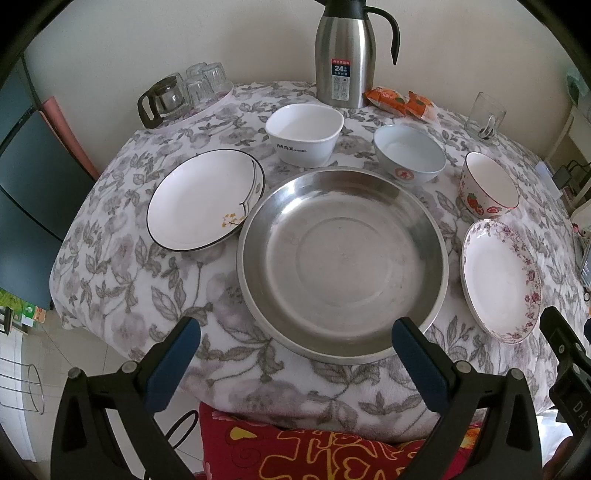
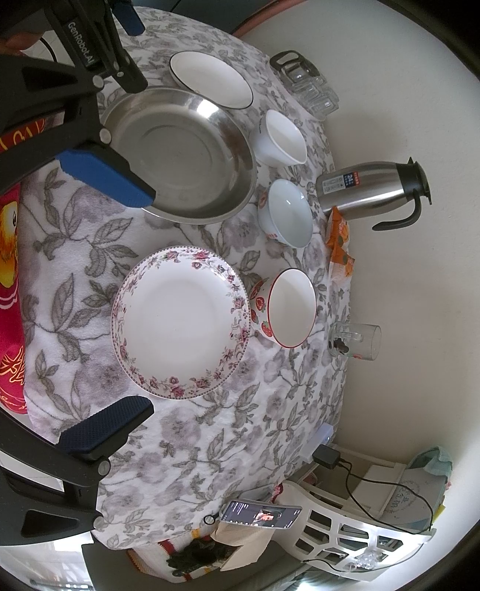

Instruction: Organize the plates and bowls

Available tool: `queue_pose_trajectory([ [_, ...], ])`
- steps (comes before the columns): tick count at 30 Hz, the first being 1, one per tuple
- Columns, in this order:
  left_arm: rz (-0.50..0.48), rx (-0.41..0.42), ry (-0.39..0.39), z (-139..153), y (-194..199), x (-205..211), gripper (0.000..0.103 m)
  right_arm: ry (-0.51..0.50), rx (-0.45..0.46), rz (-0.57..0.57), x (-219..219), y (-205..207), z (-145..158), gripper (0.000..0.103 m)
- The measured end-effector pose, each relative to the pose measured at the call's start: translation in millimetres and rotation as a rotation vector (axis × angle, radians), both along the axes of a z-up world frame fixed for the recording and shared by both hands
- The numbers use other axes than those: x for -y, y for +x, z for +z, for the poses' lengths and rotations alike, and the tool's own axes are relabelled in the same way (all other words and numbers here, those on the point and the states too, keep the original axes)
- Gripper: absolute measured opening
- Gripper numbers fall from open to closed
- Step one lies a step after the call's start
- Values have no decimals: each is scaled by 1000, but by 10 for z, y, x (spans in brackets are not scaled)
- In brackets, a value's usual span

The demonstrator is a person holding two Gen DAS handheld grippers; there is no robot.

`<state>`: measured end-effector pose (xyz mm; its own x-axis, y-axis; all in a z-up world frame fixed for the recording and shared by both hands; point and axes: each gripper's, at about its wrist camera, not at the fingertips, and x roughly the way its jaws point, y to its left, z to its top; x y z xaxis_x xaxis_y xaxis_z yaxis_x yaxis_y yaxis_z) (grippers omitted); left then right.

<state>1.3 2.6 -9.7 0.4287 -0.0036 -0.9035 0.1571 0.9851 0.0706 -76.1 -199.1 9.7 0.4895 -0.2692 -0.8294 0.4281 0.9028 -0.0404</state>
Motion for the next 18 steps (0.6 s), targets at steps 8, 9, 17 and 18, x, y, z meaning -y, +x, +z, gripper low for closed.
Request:
queue_pose_trajectory([
  [8, 0, -3, -1, -14, -5, -1, 103, 0, -1, 0, 0, 2, 0, 103],
  [9, 0, -3, -1, -10, -2, -1, 103, 0, -1, 0, 0, 2, 0, 103],
  [17, 0, -4, -2, -15, 0, 3, 103, 0, -1, 0, 0, 1, -2, 103],
  [18, 0, -4, -2, -17, -3, 4, 103, 1, -1, 0, 0, 1, -2, 103],
])
